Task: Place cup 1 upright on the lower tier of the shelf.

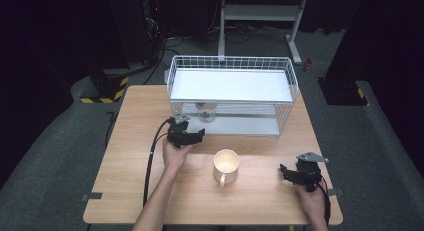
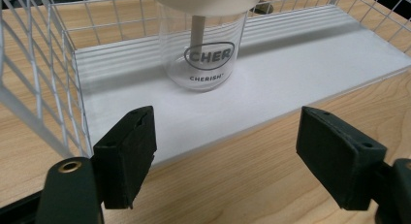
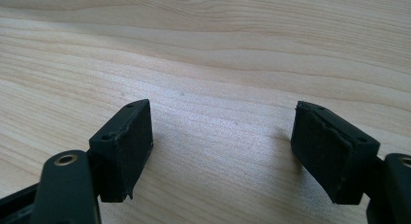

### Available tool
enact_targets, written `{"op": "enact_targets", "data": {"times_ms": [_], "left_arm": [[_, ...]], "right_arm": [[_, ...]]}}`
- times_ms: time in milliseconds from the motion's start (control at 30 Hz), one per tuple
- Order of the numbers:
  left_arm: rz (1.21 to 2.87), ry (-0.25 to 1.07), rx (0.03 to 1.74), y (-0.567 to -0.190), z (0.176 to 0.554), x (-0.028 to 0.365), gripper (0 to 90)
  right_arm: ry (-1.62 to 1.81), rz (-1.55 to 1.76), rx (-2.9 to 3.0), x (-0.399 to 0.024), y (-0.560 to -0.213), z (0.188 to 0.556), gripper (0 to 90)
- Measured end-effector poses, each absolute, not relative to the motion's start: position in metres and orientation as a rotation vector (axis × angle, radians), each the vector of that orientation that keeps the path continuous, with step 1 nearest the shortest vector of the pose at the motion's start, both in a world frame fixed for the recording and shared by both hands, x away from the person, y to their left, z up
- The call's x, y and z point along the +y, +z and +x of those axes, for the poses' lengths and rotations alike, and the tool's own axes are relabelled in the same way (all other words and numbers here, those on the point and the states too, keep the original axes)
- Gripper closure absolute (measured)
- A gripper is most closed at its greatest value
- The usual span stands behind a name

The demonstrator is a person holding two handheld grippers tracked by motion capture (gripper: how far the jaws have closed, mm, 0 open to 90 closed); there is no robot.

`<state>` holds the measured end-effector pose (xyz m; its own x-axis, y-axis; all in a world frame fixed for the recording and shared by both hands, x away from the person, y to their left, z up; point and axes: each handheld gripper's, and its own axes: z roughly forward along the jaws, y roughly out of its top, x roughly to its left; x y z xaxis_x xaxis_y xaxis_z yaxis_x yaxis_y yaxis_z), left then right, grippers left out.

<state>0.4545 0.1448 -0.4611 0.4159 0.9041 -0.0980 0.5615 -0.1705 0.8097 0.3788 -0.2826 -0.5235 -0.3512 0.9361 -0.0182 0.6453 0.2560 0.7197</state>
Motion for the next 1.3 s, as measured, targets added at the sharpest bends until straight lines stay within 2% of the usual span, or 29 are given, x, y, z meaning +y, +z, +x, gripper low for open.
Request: {"op": "enact_targets", "data": {"times_ms": [1300], "left_arm": [[1.815,0.533,1.256,-0.456,0.397,0.175,18.9]], "right_arm": [[0.872,1.439,2.086,-0.282,-0.523,0.379,22.9]]}}
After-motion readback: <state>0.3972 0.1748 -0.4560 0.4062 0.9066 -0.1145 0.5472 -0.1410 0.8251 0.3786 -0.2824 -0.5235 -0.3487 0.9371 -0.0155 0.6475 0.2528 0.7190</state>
